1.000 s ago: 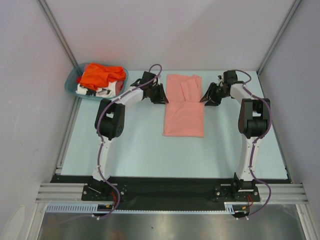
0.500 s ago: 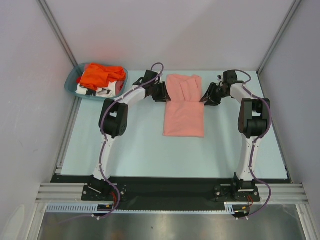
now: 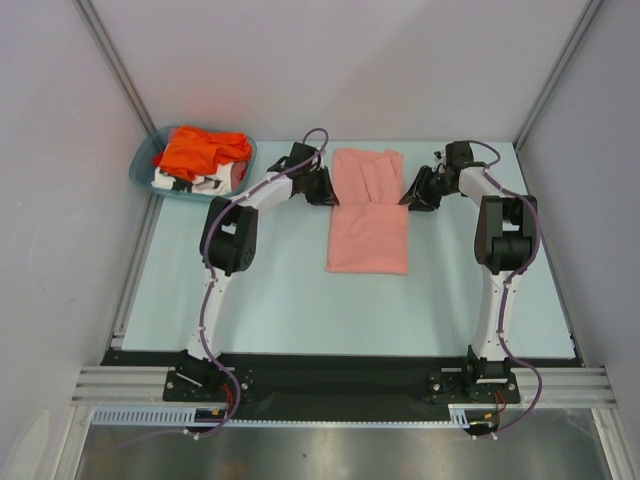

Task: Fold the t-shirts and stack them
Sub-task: Fold the tshirt

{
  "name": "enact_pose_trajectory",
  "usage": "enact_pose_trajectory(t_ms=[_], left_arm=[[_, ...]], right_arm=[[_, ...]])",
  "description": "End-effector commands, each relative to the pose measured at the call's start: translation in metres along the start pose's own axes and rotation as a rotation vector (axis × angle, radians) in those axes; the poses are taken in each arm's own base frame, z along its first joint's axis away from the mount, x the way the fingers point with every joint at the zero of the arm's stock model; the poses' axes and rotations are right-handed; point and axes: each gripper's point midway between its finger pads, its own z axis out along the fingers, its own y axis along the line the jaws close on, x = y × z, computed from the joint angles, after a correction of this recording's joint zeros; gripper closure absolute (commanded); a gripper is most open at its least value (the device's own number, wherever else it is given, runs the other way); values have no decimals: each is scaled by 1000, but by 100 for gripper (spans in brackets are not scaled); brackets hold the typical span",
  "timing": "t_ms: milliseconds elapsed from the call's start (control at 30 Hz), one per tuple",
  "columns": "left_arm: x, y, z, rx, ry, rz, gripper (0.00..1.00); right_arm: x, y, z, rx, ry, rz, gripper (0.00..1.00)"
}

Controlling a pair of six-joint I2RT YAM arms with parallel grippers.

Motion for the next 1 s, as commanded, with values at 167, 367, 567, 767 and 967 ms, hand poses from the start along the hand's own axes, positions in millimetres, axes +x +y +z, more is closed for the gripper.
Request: enact_pose_trajectory(t_ms=[167,367,567,767,967], left_arm=[[-28,-27,-18,44,-73,43,90],[-36,-27,-29,7,-101,39,100],[-43,-11,-39,-60,-125,17,100],[-49,-6,-39,-64,-132,3,100],[-48,-2,-30,-63,-109,-9,94]], right_arm=[[-7,10,-14,-16,-19,-69,52],[-2,10,-14,-26,-14,-74,63],[-12,16,-15,-39,-48,-72,97],[-24,19,-14,-32,-66,-77,100],[-24,10,-6,-7,-43,-72,100]])
